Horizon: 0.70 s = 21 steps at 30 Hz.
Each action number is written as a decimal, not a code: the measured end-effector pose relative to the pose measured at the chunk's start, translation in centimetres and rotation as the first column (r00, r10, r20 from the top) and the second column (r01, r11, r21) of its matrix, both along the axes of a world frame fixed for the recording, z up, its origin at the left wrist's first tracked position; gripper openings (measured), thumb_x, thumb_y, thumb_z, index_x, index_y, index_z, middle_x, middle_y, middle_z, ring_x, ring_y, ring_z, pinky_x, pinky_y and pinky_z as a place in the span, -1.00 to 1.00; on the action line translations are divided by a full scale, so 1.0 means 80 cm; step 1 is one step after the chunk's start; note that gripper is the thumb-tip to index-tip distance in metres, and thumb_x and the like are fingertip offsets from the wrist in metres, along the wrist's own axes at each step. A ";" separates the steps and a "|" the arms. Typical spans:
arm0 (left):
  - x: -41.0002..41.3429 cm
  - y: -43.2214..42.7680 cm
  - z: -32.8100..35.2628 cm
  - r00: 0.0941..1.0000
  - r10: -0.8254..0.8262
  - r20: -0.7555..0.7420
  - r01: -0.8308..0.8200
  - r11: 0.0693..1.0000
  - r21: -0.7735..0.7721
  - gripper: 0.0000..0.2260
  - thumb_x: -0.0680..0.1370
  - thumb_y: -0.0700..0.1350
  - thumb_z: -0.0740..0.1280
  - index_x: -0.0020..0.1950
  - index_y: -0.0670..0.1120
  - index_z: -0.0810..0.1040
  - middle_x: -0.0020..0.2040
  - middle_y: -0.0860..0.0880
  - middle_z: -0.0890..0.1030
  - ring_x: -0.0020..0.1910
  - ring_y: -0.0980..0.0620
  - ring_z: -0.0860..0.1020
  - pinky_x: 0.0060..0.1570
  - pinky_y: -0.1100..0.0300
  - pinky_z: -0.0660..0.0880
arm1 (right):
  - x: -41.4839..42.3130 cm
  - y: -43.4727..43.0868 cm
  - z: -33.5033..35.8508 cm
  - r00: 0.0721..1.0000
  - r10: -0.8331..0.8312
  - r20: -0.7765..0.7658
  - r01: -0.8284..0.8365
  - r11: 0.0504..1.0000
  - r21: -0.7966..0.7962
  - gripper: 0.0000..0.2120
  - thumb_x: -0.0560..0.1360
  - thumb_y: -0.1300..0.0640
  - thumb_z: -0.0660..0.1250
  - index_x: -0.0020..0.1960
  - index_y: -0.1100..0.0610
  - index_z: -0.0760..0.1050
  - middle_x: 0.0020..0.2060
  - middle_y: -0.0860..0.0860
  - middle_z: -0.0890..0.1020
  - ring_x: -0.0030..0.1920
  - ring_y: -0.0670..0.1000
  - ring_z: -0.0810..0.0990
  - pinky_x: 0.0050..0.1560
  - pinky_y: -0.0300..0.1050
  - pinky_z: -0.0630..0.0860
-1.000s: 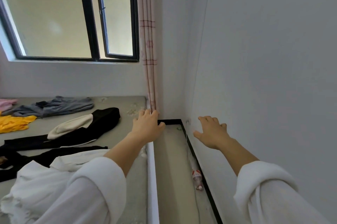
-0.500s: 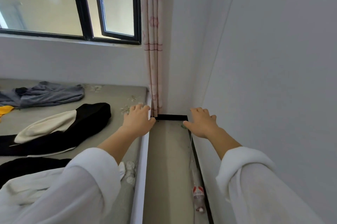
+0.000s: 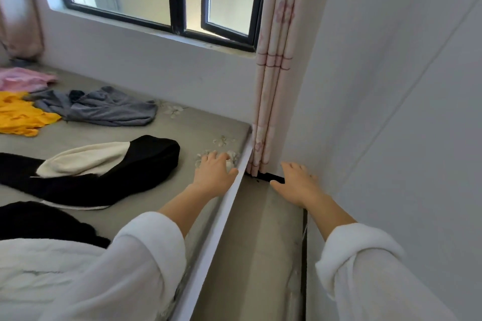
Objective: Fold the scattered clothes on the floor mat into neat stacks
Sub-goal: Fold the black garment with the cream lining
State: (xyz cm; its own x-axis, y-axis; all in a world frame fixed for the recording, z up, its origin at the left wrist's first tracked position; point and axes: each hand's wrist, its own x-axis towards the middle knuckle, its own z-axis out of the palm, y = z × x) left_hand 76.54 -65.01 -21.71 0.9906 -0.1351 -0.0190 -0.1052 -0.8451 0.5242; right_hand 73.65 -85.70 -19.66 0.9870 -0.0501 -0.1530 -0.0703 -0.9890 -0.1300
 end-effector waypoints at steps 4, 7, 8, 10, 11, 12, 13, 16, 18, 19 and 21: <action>0.066 -0.009 -0.023 0.990 0.132 -0.057 -0.133 0.991 -0.014 -0.55 0.57 0.05 0.18 0.43 -0.07 0.30 0.45 -0.12 0.29 0.42 -0.15 0.22 0.33 -0.10 0.30 | 0.101 -0.020 -0.016 0.995 0.086 -0.050 -0.085 0.996 0.024 -0.43 0.57 -0.14 0.15 0.49 0.06 0.13 0.47 0.06 0.24 0.44 0.13 0.19 0.36 0.19 0.18; 0.105 0.007 -0.037 0.970 0.227 -0.089 -0.229 0.974 -0.004 -0.56 0.57 0.05 0.19 0.43 -0.05 0.31 0.45 -0.10 0.27 0.41 -0.14 0.22 0.29 -0.09 0.30 | 0.171 -0.013 -0.035 0.981 0.157 -0.112 -0.158 0.987 0.001 -0.43 0.57 -0.15 0.16 0.48 0.06 0.16 0.46 0.06 0.25 0.44 0.13 0.19 0.36 0.20 0.18; 0.117 0.015 -0.042 0.960 0.262 -0.104 -0.263 0.965 0.003 -0.56 0.58 0.05 0.19 0.43 -0.04 0.31 0.46 -0.09 0.26 0.41 -0.13 0.22 0.29 -0.09 0.30 | 0.193 -0.005 -0.042 0.974 0.185 -0.135 -0.187 0.982 -0.005 -0.43 0.57 -0.15 0.16 0.49 0.06 0.16 0.46 0.06 0.25 0.45 0.13 0.19 0.36 0.20 0.18; 0.144 0.036 -0.053 0.934 0.334 -0.130 -0.335 0.942 0.017 -0.56 0.58 0.06 0.20 0.43 -0.04 0.30 0.46 -0.09 0.25 0.41 -0.13 0.22 0.30 -0.08 0.32 | 0.238 0.016 -0.057 0.956 0.241 -0.166 -0.242 0.970 0.013 -0.41 0.56 -0.16 0.16 0.50 0.07 0.13 0.47 0.06 0.24 0.45 0.14 0.17 0.36 0.21 0.17; 0.158 0.047 -0.059 0.917 0.372 -0.142 -0.373 0.927 0.020 -0.55 0.58 0.06 0.20 0.44 -0.04 0.30 0.48 -0.09 0.23 0.43 -0.12 0.20 0.31 -0.09 0.31 | 0.260 0.029 -0.065 0.945 0.273 -0.179 -0.273 0.962 0.027 -0.40 0.56 -0.16 0.16 0.50 0.07 0.12 0.47 0.05 0.24 0.46 0.14 0.17 0.36 0.21 0.17; 0.172 0.059 -0.065 0.898 0.412 -0.155 -0.415 0.910 0.017 -0.55 0.58 0.05 0.19 0.45 -0.04 0.29 0.50 -0.10 0.21 0.45 -0.12 0.17 0.33 -0.09 0.30 | 0.283 0.043 -0.072 0.932 0.309 -0.190 -0.308 0.951 0.039 -0.39 0.56 -0.16 0.15 0.50 0.07 0.12 0.47 0.05 0.24 0.45 0.14 0.18 0.35 0.20 0.18; 0.187 0.071 -0.071 0.877 0.451 -0.164 -0.456 0.890 0.010 -0.55 0.58 0.05 0.19 0.45 -0.04 0.29 0.51 -0.10 0.18 0.47 -0.12 0.14 0.35 -0.09 0.28 | 0.308 0.058 -0.079 0.917 0.346 -0.199 -0.345 0.938 0.044 -0.39 0.55 -0.16 0.15 0.50 0.08 0.12 0.46 0.05 0.25 0.44 0.13 0.19 0.35 0.19 0.18; 0.233 0.107 -0.099 0.813 0.552 -0.185 -0.565 0.825 -0.019 -0.55 0.58 0.04 0.20 0.45 -0.03 0.28 0.52 -0.09 0.18 0.48 -0.10 0.14 0.34 -0.08 0.29 | 0.384 0.105 -0.101 0.867 0.449 -0.217 -0.451 0.891 0.045 -0.40 0.56 -0.16 0.16 0.50 0.08 0.14 0.47 0.07 0.25 0.45 0.13 0.18 0.36 0.20 0.17; 0.265 0.130 -0.123 0.765 0.610 -0.205 -0.628 0.777 -0.033 -0.55 0.58 0.04 0.21 0.45 -0.03 0.29 0.51 -0.08 0.20 0.47 -0.10 0.16 0.32 -0.07 0.31 | 0.432 0.137 -0.118 0.837 0.493 -0.238 -0.494 0.867 0.059 -0.40 0.56 -0.16 0.16 0.51 0.07 0.13 0.48 0.06 0.23 0.47 0.13 0.15 0.39 0.20 0.13; 0.282 0.143 -0.135 0.737 0.636 -0.228 -0.659 0.751 -0.036 -0.55 0.58 0.05 0.22 0.45 -0.03 0.28 0.51 -0.08 0.20 0.47 -0.10 0.17 0.31 -0.06 0.31 | 0.455 0.153 -0.127 0.822 0.508 -0.257 -0.509 0.858 0.070 -0.39 0.56 -0.16 0.16 0.51 0.08 0.11 0.49 0.06 0.22 0.48 0.13 0.14 0.41 0.20 0.11; 0.311 0.164 -0.158 0.679 0.675 -0.289 -0.711 0.702 -0.030 -0.55 0.58 0.05 0.21 0.45 -0.03 0.28 0.51 -0.09 0.20 0.46 -0.10 0.17 0.31 -0.07 0.30 | 0.498 0.182 -0.143 0.782 0.543 -0.305 -0.549 0.832 0.074 -0.37 0.57 -0.14 0.15 0.54 0.07 0.07 0.49 0.06 0.21 0.48 0.13 0.14 0.42 0.20 0.10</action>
